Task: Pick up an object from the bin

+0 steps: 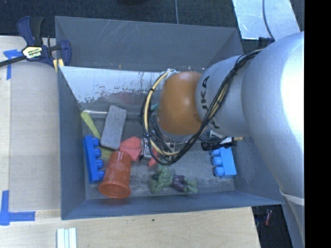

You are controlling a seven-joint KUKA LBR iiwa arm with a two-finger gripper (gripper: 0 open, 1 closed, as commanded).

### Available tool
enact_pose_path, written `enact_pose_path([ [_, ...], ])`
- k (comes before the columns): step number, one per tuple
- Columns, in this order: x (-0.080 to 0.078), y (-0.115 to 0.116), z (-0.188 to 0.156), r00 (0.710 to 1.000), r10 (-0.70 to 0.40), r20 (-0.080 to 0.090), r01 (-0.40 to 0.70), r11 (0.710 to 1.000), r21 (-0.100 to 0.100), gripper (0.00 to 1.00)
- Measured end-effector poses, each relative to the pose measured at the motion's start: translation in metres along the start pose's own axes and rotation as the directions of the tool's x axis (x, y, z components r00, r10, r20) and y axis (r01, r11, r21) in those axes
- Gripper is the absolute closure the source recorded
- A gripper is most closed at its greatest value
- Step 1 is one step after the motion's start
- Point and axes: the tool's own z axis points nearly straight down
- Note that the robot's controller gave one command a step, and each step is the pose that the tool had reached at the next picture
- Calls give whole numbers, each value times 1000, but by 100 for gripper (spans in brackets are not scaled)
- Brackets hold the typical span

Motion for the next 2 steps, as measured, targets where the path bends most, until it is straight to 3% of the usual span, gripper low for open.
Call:
enact_pose_path([
  [1, -6, -6, -58, 1000, -13, -8, 13, 1000, 4, 100],
  [2, 5, -15, -121, 1000, 11, -8, -11, 1000, 3, 100],
])
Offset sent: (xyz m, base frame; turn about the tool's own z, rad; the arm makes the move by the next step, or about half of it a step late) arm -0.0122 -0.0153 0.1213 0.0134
